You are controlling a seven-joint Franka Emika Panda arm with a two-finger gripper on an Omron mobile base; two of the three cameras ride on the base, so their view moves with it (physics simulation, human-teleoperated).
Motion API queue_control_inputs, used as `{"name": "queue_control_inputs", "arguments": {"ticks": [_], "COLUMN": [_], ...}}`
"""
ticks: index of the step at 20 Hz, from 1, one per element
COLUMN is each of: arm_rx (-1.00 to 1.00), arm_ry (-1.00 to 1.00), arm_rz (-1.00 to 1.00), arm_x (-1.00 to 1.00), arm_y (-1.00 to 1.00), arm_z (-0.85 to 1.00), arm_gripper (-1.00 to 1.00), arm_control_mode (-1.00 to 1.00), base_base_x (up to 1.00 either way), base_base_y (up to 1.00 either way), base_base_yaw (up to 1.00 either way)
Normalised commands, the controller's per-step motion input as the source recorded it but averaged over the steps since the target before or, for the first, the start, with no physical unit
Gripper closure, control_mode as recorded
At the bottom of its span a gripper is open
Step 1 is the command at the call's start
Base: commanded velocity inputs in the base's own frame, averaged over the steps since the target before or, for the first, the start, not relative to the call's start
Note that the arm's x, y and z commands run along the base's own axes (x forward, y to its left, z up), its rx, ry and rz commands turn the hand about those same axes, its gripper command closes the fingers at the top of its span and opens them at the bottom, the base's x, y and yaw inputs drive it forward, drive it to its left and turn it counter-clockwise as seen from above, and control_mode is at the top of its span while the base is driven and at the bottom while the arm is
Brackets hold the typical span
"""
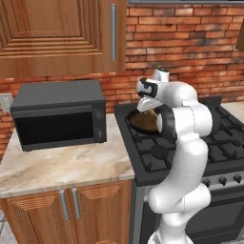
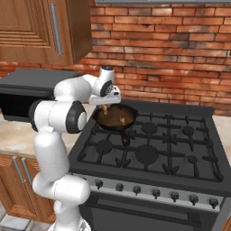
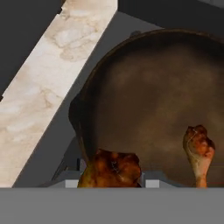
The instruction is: Take the chicken drumsticks from the pan and place one on each plate on the dining counter.
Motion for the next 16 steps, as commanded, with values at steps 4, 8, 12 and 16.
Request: {"name": "queue_control_inputs", "arguments": {"ticks": [4,8,12,16], "arm_rx": [-0.02,0.00,-0.07,-0.12], "arm_ry": [-0.03,0.00,0.08,0.04], "arm_rz": [0.03,0.01,0.00,0.00], "arm_x": [-0.62,-0.52,-0.49,-0.52], "arm_y": [-0.03,-0.13,-0.03,-0.01], "arm_z": [0.44,0.37,0.30,0.29], "arm_gripper": [1.00,1.00,1.00,1.00], "arm_control_mode": [-1.00,-1.00,-1.00,-1.00], "base_base_x": [0.00,0.00,0.00,0.00], "base_base_y": [0.00,0.00,0.00,0.00], "base_base_yaw": [0.00,0.00,0.00,0.00]}}
